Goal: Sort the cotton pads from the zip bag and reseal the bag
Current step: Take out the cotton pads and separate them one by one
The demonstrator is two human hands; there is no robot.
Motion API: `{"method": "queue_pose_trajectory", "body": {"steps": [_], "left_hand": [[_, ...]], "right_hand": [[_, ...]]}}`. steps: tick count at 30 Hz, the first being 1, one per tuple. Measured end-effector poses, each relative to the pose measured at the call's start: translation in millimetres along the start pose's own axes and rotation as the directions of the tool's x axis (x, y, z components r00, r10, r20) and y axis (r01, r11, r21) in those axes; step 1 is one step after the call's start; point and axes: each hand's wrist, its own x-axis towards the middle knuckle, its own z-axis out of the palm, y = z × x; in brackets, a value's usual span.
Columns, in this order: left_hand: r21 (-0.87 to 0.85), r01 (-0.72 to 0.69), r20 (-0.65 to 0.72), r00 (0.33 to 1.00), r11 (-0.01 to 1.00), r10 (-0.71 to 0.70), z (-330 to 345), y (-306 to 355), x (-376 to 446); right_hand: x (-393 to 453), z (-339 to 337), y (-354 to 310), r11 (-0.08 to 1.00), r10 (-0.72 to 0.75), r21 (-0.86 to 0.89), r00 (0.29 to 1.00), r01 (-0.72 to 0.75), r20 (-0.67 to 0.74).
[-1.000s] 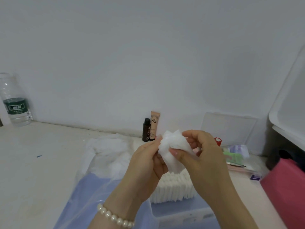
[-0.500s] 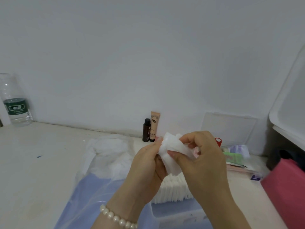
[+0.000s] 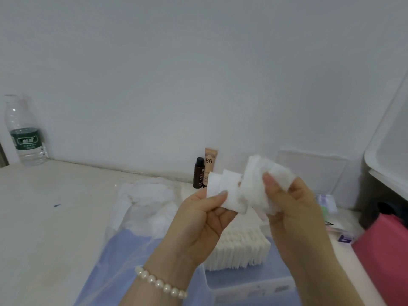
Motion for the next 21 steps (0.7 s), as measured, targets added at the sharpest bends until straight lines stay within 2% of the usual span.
{"method": "queue_pose_trajectory", "body": {"steps": [3,6,13,17,21], "left_hand": [[0.002,-0.018,-0.022,1.000,1.000,0.018,0.5,-2.2,0.4],[-0.008,-0.063,-0.056,0.996,0.998,0.062,0.0,-4.0,2.6],[0.047,-0.124,-0.042,0.991,0.991,0.126,2.7,-8.0,1.0],[0.087,-0.137,-0.005,0.990,0.987,0.138,6.1,-10.8,0.2],[0.105,-0.133,0.038,0.991,0.985,0.130,8.9,-12.0,-1.4]], "right_hand": [[6.1,-8.4,-1.7,0.952,0.165,0.273,0.982,-0.136,-0.086],[7.1,-11.2,-0.5,0.920,0.217,0.359,0.968,-0.159,-0.128],[1.7,2.9,2.3,0.960,0.195,0.205,0.981,-0.189,-0.012],[-0.3,5.9,9.1,0.985,0.168,0.030,0.985,-0.167,-0.034],[-0.6,6.8,11.0,0.992,0.108,-0.055,0.992,-0.112,-0.059]]}}
